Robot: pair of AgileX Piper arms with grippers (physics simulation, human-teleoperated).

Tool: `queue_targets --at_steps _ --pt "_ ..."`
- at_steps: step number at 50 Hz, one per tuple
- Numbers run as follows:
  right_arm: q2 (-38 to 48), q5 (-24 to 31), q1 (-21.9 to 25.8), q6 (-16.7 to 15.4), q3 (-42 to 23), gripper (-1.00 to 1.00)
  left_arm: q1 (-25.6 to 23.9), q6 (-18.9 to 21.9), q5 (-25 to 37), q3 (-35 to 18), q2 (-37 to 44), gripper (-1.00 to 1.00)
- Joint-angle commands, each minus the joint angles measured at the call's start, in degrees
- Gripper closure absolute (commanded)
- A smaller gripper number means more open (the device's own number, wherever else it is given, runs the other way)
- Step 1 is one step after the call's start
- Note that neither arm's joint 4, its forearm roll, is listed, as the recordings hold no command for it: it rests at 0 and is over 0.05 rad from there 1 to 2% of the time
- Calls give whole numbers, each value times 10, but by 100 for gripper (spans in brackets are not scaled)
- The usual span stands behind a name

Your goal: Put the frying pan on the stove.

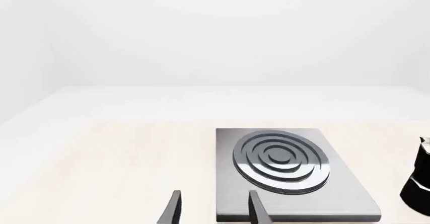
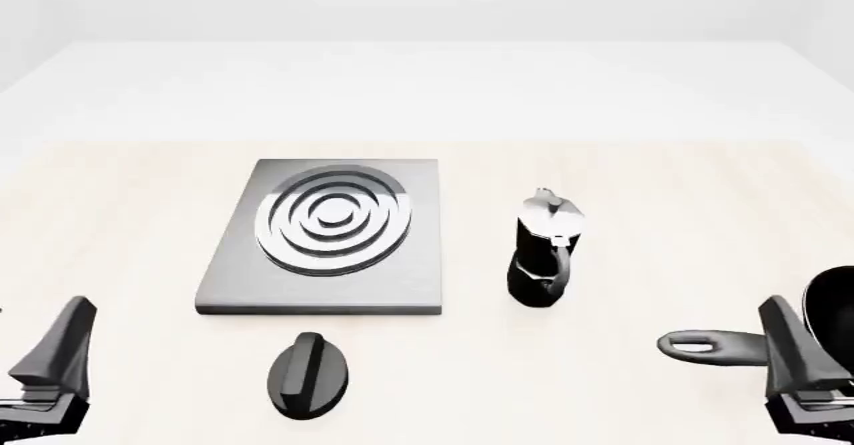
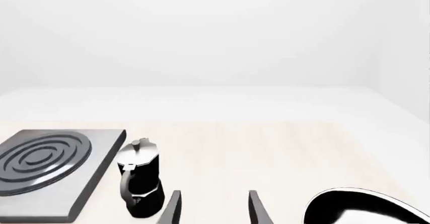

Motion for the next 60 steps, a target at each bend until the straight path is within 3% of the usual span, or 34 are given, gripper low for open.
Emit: queue_targets --at_steps 1,21,40,47,60 --pt "1 -1 -4 4 -4 -100 -2 2 -14 0 19 -100" --pt "-1 14 -17 16 -58 -100 -12 12 -34 0 47 -100" --pt "-1 108 -48 22 -264 -100 -40 15 -79 -18 114 -100" --pt "-1 116 -40 18 -277 -100 -80 22 -91 -42 145 -100" --pt "-1 120 -42 20 -283 -100 -185 54 -170 -102 281 -100"
